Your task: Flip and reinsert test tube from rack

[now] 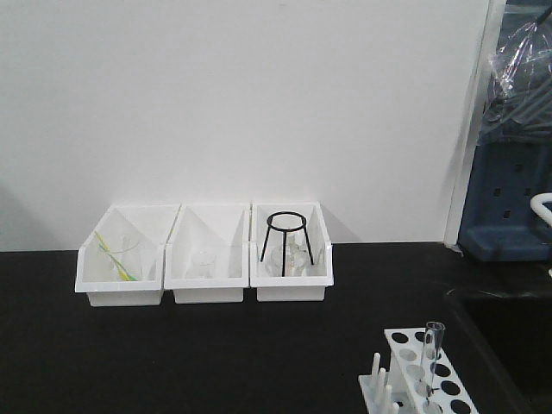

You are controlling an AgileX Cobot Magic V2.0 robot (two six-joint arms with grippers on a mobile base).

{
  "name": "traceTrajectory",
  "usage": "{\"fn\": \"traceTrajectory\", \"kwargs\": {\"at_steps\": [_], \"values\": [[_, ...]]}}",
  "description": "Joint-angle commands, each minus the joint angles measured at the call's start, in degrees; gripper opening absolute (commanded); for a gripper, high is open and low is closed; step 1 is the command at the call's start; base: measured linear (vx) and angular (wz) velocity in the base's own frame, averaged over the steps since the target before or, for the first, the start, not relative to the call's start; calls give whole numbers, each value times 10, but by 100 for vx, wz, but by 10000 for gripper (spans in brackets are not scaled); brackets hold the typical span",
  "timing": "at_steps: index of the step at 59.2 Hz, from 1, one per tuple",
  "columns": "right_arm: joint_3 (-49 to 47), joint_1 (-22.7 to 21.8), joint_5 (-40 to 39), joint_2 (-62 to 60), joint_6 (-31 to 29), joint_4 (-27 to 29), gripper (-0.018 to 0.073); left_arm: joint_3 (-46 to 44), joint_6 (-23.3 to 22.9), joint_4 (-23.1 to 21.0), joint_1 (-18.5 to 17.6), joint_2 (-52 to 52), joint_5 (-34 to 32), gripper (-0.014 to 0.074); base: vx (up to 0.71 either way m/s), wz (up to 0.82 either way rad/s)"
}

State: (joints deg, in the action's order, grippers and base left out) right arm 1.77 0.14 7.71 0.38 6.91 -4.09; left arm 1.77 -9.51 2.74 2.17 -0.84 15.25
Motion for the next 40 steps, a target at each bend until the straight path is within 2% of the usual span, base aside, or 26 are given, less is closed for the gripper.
{"fn": "traceTrajectory", "kwargs": {"at_steps": [1, 40], "values": [[0, -1, -36, -15, -12, 0, -12, 1, 0, -3, -4, 0, -47, -6, 0, 0], [0, -1, -36, -14, -12, 1, -12, 1, 0, -3, -4, -1, -48, -6, 0, 0]]}}
